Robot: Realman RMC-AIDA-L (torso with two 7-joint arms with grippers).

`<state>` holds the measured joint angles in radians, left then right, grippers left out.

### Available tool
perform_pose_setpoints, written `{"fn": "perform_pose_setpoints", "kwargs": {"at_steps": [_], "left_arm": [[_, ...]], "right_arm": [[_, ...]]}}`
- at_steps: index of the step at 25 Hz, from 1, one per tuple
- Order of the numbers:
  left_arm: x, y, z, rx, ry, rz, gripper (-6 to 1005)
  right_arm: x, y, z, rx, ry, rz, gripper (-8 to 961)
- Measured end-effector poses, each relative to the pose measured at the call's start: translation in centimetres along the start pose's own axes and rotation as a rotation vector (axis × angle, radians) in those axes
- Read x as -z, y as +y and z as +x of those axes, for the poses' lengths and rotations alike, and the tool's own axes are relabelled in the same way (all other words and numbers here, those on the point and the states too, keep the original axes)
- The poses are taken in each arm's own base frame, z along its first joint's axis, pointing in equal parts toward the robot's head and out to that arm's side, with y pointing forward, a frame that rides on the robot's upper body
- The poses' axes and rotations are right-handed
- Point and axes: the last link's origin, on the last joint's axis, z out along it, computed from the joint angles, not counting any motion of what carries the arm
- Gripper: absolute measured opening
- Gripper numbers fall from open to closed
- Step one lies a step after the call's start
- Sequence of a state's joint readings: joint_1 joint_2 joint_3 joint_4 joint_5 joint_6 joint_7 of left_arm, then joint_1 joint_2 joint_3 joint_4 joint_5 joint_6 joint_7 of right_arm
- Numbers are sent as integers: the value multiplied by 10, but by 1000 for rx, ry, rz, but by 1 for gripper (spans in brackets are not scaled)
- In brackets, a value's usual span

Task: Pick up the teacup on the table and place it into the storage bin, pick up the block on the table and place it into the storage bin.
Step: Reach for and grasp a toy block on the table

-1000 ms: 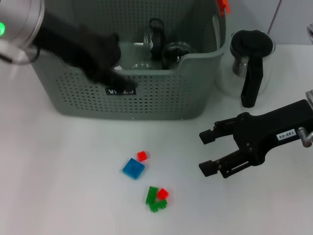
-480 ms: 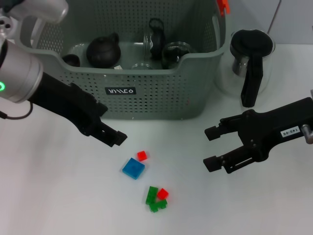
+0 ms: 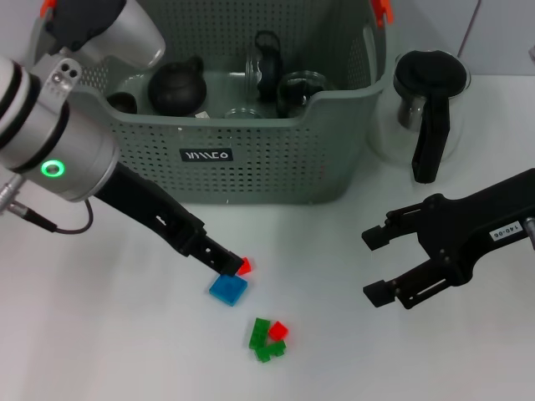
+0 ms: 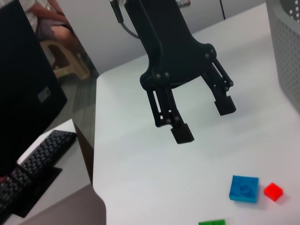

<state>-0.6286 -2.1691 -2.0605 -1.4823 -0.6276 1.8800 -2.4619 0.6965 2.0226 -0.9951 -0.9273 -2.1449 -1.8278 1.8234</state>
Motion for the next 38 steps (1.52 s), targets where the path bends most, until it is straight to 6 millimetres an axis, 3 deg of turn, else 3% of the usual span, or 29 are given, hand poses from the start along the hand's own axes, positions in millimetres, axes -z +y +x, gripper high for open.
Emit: {"fn": "perform_pose_setpoints", "kwargs": {"at_steps": [17, 38], "left_arm": [[-31, -20, -6, 274, -52, 79, 899], [-81, -8, 8, 238, -162, 214, 899]], "right_arm": [[5, -6, -11, 64, 63, 16, 946], [8, -11, -21, 143, 112, 32, 947]]}}
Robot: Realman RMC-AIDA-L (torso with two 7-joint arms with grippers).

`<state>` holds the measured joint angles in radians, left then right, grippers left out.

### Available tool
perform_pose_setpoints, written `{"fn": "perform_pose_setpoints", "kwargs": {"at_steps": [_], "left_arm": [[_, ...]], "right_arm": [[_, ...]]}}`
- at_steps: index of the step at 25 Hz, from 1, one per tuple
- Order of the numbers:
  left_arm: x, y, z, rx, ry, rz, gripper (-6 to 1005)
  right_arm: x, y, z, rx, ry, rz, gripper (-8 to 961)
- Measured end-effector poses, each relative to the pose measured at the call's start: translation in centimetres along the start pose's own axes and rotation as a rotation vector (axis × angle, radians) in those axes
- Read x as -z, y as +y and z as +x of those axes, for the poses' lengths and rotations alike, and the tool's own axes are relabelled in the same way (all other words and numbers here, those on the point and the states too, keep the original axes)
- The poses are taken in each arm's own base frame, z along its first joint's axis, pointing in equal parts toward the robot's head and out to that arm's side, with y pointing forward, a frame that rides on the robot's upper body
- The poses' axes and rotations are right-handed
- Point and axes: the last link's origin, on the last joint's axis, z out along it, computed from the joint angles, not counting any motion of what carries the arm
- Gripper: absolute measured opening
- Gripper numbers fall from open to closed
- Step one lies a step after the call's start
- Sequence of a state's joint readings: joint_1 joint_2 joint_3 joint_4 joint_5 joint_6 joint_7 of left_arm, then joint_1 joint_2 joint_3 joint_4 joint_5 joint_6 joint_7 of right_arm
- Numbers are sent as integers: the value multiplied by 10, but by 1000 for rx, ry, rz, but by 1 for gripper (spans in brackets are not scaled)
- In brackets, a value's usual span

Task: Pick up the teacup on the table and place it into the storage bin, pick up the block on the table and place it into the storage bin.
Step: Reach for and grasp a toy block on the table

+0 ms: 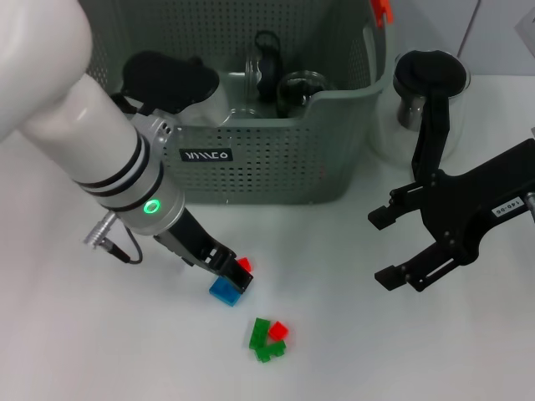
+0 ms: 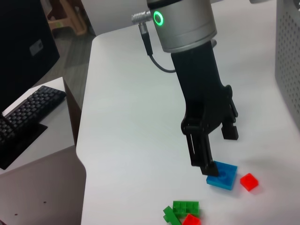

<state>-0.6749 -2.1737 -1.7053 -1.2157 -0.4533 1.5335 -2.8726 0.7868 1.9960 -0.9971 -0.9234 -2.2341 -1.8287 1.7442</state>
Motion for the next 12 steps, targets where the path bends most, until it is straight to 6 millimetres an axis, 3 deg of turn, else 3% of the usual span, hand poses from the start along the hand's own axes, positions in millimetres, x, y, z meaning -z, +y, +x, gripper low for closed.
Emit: {"fn": "perform_pose_setpoints", "kwargs": {"at_steps": [12], "left_arm": [[-3, 10, 8, -16, -6, 15, 899]], "right_arm": [[0, -4, -2, 8, 21, 20, 947]]}}
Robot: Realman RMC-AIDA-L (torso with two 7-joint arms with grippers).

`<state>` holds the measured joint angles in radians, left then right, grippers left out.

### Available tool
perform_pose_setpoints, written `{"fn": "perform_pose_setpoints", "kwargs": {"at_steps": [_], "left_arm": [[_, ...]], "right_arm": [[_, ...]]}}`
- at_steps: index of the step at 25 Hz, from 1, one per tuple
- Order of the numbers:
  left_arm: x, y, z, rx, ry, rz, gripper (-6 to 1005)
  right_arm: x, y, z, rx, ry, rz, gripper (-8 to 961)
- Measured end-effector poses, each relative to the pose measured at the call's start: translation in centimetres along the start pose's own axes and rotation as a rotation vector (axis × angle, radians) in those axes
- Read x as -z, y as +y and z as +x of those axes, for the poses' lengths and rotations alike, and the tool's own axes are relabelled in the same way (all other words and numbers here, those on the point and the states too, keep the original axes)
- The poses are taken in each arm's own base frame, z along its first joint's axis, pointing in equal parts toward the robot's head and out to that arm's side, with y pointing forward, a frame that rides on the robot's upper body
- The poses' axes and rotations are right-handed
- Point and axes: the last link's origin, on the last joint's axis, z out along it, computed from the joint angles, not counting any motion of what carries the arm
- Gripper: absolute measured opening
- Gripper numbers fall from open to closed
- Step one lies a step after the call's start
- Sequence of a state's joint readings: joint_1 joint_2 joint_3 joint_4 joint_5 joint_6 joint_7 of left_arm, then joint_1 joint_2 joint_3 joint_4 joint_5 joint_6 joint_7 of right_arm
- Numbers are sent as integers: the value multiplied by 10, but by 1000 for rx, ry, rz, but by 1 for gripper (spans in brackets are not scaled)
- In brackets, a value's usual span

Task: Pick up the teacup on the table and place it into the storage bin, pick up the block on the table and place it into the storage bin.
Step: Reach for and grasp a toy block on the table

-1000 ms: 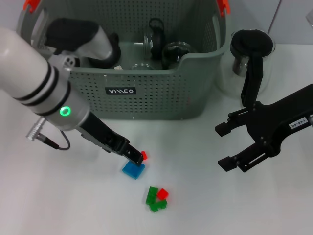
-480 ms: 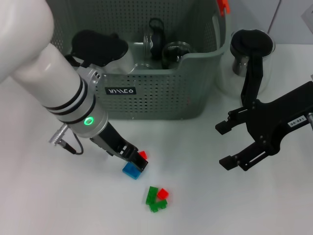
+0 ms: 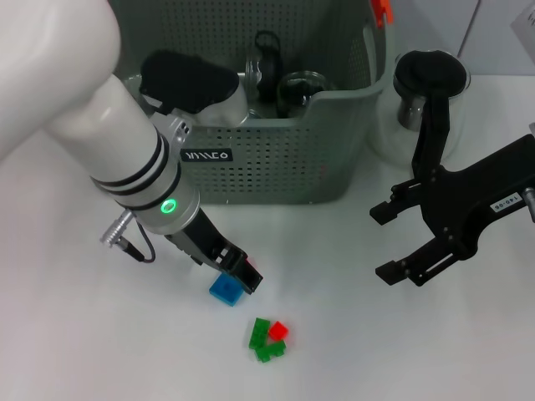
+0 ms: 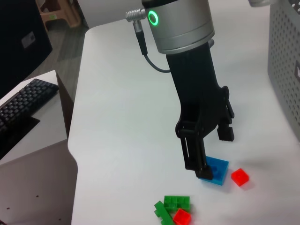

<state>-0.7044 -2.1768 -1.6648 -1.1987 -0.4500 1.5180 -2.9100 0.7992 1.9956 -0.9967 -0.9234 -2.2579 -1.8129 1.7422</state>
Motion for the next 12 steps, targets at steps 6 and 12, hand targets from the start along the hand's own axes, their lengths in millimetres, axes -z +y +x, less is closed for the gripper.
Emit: {"fn": "perform_pose_setpoints", "kwargs": {"at_steps": [6, 12], "left_arm": [[-8, 2, 0, -1, -10, 16, 898], [-13, 5, 0, -20, -15, 40, 898]], "right_arm": [[0, -1, -1, 5, 0, 3, 946], [0, -1, -1, 10, -1, 7, 946]]}}
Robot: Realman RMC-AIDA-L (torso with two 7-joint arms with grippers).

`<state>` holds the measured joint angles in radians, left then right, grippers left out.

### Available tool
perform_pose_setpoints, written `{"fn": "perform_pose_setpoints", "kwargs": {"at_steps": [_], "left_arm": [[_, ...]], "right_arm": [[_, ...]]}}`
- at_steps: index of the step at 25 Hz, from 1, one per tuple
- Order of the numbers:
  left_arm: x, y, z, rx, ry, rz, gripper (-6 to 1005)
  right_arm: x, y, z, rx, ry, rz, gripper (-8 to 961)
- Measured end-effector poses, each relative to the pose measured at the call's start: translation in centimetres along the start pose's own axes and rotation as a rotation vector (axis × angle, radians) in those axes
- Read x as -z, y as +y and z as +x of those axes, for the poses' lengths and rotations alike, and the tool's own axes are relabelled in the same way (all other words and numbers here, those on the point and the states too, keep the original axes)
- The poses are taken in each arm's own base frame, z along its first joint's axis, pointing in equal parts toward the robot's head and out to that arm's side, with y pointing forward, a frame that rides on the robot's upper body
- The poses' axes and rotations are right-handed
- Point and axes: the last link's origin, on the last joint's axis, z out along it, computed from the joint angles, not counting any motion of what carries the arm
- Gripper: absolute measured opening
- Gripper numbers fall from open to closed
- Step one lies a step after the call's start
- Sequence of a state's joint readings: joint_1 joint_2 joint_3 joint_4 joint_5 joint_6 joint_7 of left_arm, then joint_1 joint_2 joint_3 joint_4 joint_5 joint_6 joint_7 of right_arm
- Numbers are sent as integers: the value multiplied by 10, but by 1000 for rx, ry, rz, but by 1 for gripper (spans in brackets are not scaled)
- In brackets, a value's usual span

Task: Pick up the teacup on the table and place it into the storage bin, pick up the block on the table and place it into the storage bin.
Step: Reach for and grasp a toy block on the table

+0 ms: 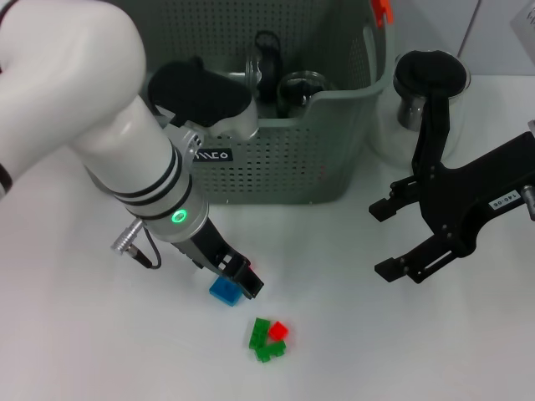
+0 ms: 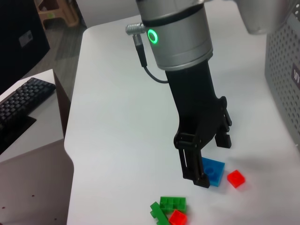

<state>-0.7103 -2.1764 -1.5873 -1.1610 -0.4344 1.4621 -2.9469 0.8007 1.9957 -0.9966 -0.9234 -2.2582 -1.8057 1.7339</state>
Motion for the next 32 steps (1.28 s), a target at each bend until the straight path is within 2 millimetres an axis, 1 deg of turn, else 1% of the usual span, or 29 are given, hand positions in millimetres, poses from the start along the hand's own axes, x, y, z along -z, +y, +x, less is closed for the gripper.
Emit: {"fn": "perform_pose_setpoints", "kwargs": {"at_steps": [8, 24, 32], "left_arm": [[-3, 7, 0, -32, -17, 40, 898], [-6, 9, 2, -49, -12, 48, 898], [-12, 10, 3, -82, -24, 76, 898]], "right_arm": [[0, -1, 0, 4, -5, 7, 946], [1, -3, 0, 11, -10, 24, 947], [-1, -4, 1, 8, -13, 27, 946]]}}
